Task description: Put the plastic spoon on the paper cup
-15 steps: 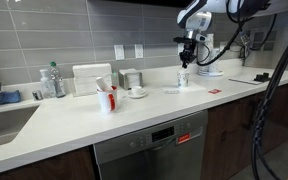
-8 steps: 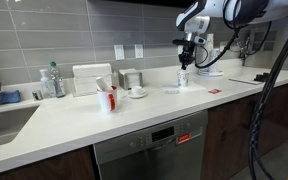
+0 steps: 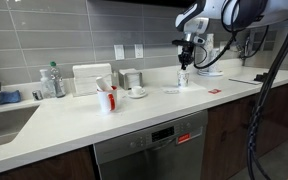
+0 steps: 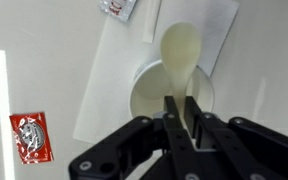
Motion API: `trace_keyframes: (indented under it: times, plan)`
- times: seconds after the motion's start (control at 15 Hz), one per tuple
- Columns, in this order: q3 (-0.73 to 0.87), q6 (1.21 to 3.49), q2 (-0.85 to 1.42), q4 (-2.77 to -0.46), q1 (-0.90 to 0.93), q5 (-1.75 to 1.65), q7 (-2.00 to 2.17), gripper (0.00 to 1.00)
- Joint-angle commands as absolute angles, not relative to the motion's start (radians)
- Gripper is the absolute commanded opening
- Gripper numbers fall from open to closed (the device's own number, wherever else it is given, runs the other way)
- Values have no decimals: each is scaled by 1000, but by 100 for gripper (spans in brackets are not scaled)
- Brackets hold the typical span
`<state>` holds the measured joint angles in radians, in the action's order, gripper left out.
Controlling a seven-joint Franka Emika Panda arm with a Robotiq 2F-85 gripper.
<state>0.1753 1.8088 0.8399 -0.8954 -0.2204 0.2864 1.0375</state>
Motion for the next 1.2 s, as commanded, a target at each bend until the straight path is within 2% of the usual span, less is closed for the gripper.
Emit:
trace_keyframes:
  times: [0.0,0.87,0.93,1.0,1.13]
  plan:
    - [190,1752,874,-835,-217,259,1059,4]
    - [190,1751,902,-807,-215,257,1058,4]
    - [188,1750,905,-804,-216,259,1057,17]
    - [187,1746,905,-801,-217,260,1055,41]
    - [188,1747,908,-796,-217,261,1055,44]
